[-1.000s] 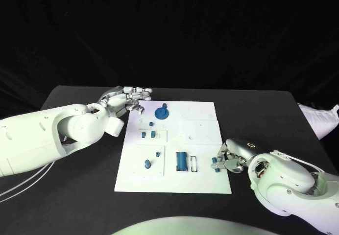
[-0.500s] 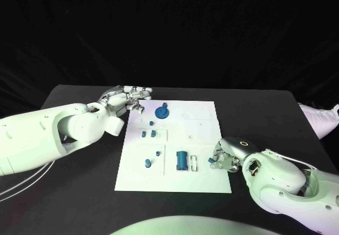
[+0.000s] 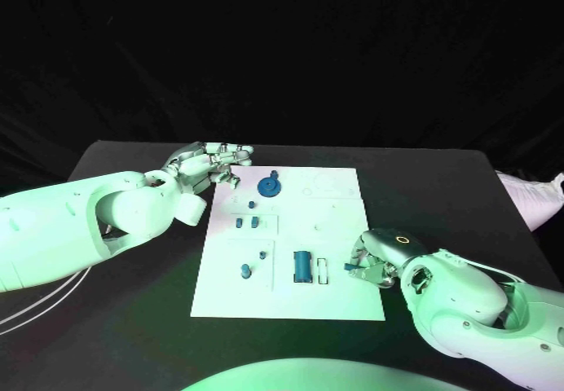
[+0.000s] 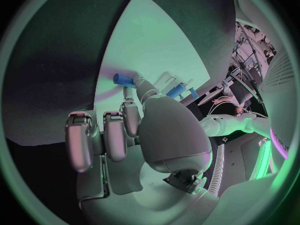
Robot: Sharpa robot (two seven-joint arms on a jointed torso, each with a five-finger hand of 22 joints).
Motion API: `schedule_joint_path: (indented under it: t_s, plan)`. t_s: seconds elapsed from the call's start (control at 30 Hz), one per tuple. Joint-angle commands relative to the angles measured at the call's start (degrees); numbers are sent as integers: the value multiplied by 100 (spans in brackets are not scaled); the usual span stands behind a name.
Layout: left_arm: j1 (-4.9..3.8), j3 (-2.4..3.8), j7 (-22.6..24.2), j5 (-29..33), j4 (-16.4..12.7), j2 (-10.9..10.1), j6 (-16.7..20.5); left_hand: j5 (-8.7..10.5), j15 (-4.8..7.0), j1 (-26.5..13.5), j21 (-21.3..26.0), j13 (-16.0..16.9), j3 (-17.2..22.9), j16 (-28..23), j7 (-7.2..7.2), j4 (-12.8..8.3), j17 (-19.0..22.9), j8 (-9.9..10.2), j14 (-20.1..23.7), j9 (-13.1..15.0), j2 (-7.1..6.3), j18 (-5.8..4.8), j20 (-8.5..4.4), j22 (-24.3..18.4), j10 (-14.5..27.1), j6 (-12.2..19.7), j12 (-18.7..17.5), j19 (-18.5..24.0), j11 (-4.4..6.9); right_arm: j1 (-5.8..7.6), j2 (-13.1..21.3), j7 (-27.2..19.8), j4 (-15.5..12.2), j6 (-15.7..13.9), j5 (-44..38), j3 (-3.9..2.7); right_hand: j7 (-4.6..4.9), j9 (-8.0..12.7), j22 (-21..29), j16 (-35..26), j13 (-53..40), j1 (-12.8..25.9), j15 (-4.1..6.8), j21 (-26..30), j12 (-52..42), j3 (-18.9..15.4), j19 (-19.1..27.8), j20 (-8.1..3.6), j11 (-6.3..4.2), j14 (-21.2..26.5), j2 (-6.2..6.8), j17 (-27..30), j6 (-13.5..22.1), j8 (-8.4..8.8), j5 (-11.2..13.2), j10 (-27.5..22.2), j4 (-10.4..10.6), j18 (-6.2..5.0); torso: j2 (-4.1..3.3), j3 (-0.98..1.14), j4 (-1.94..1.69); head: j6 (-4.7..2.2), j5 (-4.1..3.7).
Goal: Assemble the parts on the task board
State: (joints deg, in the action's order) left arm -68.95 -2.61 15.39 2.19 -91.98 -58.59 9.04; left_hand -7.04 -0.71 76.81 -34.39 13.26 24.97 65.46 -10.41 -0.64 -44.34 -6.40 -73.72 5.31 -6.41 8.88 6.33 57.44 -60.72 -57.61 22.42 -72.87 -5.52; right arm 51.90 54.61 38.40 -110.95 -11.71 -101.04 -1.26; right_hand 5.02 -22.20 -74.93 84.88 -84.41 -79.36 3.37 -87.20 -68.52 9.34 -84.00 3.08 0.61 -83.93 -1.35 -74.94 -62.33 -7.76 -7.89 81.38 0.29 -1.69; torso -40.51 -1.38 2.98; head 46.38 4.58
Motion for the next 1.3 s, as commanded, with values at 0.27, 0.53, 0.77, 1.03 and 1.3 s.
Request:
schedule_joint_path:
  t_s: [0.27, 0.53, 0.77, 1.03, 1.3]
  plan:
    - [-1, 3, 28, -22, -10, 19, -108, -27, -8, -37, 27, 10, -31, -31, 16, -8, 7, -39, 46, -7, 35, 78, 13, -7, 30, 43, 35, 43, -1, 23, 79, 19, -122, -762, 1174, 28, 3, -13, -1181, -36, 745, 116, -13, 43, 31, 843, -279, 30, -18, -435, -146, -672, 9, 77, -1, 48, 196, 57, -1, -3, -7, -9, 1]
    - [-1, 3, 28, -22, -10, 23, -109, -27, -8, -37, 27, 10, -31, -31, 16, -8, 7, -39, 46, -7, 35, 78, 13, -7, 30, 43, 35, 43, -1, 68, 19, -44, -205, -1079, 1510, 14, 2, -30, -1184, -40, 734, 283, -13, 43, 21, 1030, -282, 26, -17, -436, 21, -671, -19, 86, 9, 59, 249, 57, -4, -2, -4, -2, 15]
    - [-1, 3, 24, -22, -16, 25, -110, -27, -8, -37, 27, 10, -31, -31, 16, -8, 7, -39, 46, -7, 35, 78, 13, -7, 30, 43, 35, 43, -1, 78, -99, -14, -169, -1018, 1727, 12, -12, -47, -1189, -37, 721, 526, -9, 40, 5, 1052, -287, 24, -25, -438, 192, -678, -64, 86, -187, 78, 378, 58, -3, -4, 0, 3, 23]
    - [-1, 3, 21, -22, -19, 27, -112, -27, -8, -37, 27, 10, -31, -31, 16, -8, 7, -39, 46, -7, 35, 78, 13, -7, 30, 43, 35, 43, -1, 81, -248, 63, -98, -840, 1837, 12, -53, -78, -1204, -25, 693, 908, 14, 26, -37, 926, -303, 6, -55, -444, 325, -698, -177, 46, -440, 115, 649, 63, -2, -3, 0, 11, 24]
    - [-2, 3, 18, -22, -21, 30, -115, -27, -8, -37, 27, 10, -31, -31, 16, -8, 7, -39, 46, -7, 35, 78, 13, -7, 30, 43, 35, 43, -1, 82, -408, 179, 11, -617, 1870, 13, -103, -125, -1208, -26, 684, 1117, 50, 25, -38, 738, -307, -28, -96, -444, 428, -699, -284, -18, -795, 133, 827, 64, -4, -1, 0, 19, 38]
